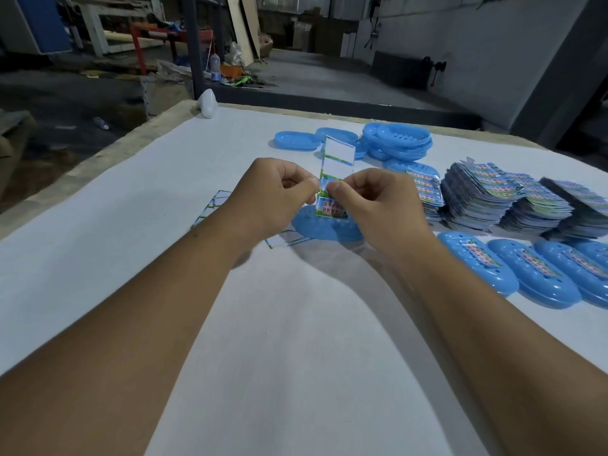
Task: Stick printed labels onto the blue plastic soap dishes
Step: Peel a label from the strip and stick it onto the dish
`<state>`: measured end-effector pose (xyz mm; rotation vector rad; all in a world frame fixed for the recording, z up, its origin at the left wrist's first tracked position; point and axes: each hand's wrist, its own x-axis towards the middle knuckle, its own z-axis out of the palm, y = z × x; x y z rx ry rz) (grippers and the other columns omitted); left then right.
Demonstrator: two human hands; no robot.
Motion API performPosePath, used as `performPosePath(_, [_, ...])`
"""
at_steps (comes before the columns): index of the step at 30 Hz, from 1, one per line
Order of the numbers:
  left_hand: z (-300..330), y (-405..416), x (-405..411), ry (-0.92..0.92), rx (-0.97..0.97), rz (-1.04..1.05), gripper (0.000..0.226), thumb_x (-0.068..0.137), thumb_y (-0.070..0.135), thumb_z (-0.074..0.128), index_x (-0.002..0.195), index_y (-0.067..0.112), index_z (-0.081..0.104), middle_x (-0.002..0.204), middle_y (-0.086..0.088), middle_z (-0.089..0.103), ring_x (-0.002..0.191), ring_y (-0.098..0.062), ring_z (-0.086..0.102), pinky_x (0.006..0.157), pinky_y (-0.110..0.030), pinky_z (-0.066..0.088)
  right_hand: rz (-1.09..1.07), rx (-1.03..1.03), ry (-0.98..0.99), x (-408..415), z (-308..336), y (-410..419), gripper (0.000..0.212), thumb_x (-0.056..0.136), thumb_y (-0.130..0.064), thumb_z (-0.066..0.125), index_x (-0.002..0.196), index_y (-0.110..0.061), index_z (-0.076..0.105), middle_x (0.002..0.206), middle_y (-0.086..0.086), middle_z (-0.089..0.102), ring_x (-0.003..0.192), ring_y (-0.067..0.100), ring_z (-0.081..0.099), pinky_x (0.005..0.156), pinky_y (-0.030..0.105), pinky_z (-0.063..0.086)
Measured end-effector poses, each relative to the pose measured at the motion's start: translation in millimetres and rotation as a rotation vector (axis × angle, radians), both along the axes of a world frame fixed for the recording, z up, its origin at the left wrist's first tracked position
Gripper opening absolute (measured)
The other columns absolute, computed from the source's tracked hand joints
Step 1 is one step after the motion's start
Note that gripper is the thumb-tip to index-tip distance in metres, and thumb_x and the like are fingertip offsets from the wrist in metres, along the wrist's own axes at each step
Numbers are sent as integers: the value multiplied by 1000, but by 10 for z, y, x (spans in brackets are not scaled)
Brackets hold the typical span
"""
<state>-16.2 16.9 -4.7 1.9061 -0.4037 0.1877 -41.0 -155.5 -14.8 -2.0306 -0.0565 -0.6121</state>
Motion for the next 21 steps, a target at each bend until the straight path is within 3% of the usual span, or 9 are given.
performPosePath(5, [9, -14, -8, -56, 12, -45, 22, 93, 15, 66, 73, 24, 72, 65, 11, 71, 59, 3, 58, 59, -9, 43, 79, 61, 0, -61, 21, 47, 23, 90, -31, 76, 72, -17, 77, 46, -16, 56, 42, -1, 44, 44, 8, 30])
performPosePath(10, [-1, -21, -6, -54, 22, 7, 22, 91, 19, 66, 70, 21, 71, 59, 14, 66, 48, 4, 50, 49, -7, 37, 74, 77, 27, -72, 47, 55, 19, 91, -26, 74, 75, -17, 80, 55, -3, 62, 49, 1, 42, 48, 14, 34])
performPosePath(13, [-16, 16, 16, -19, 20, 89, 19, 85, 23, 65, 68, 18, 71, 59, 11, 66, 44, 0, 47, 45, -13, 37, 56, 137, 68, -83, 84, 53, 21, 90, -27, 74, 73, -16, 79, 64, 2, 71, 55, 2, 49, 53, 16, 40])
performPosePath(18, [-1, 99, 54, -43, 116, 247, 20, 78, 27, 63, 64, 15, 70, 56, 5, 65, 47, -3, 50, 54, -24, 43, 52, 296, 195, -73, 138, -6, 20, 85, -24, 76, 66, -17, 76, 62, -6, 65, 58, 9, 51, 55, 27, 41])
performPosePath(21, [4, 152, 75, -59, 200, 336, 27, 78, 29, 61, 63, 7, 67, 60, -7, 67, 55, -17, 56, 59, -33, 50, 59, 384, 251, -64, 141, -28, 18, 82, -23, 76, 66, -16, 75, 62, -5, 62, 56, 10, 48, 51, 25, 39])
